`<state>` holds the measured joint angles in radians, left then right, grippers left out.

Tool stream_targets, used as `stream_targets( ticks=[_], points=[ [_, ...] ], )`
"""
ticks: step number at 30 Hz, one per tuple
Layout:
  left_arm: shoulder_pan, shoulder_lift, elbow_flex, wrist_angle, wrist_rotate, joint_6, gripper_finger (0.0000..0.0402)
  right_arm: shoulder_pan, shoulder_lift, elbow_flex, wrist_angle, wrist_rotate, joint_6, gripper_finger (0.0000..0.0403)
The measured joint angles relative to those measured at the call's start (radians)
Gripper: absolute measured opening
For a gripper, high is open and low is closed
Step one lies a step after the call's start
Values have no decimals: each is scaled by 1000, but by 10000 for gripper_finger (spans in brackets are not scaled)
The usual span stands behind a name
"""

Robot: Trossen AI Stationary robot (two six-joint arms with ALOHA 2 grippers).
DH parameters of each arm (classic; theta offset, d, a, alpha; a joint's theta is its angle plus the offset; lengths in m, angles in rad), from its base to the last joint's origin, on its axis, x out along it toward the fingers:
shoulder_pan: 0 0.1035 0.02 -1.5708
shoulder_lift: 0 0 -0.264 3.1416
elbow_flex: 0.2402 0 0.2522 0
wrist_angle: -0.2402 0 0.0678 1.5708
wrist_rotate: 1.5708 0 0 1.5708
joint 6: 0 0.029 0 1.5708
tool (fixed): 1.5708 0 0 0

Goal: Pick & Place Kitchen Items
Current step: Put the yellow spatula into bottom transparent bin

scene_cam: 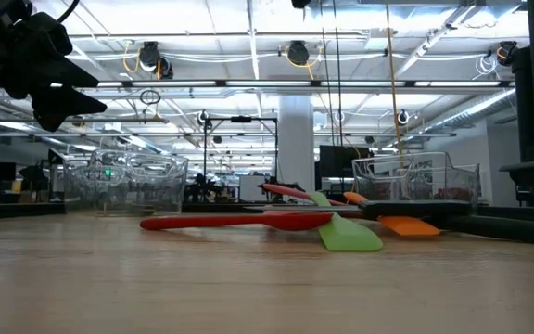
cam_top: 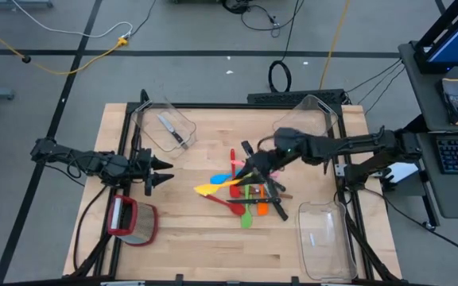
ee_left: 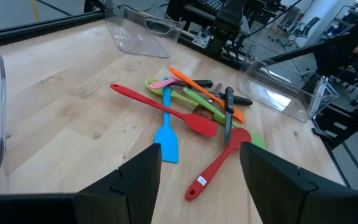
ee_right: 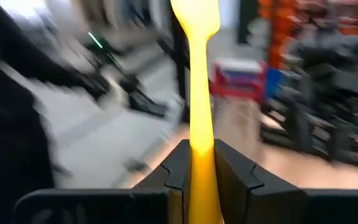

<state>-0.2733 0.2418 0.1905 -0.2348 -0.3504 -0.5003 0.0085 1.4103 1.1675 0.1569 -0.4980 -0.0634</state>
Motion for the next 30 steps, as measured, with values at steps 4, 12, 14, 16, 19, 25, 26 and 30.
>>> stream_targets(
  ticks=[4, 12, 14, 16, 19, 25, 26, 30],
  points=[
    [0, 0, 0, 0, 0, -1, 223, 50, 1, 0, -110, 191, -194, 40],
    [0, 0, 0, 0, 0, -3, 223, 123, 0, 0, -207, 517, -394, 40],
    [0, 0, 0, 0, 0, -3, 223, 139, 0, 0, -219, 603, -444, 40],
    [0, 0, 0, 0, 0, -3, 223, 153, 0, 0, -225, 703, -497, 40],
    [0, 0, 0, 0, -1, -7, 223, 168, 0, 0, -251, 907, -555, 40],
    [0, 0, 0, 0, -46, -13, 223, 171, 0, 0, -245, 1181, -636, 41],
    [0, 0, 0, 0, -51, -14, 223, 171, -1, 0, -246, 1219, -653, 41],
    [0, 0, 0, 0, -51, -16, 223, 171, 7, 0, -238, 1378, -792, 41]
  ],
)
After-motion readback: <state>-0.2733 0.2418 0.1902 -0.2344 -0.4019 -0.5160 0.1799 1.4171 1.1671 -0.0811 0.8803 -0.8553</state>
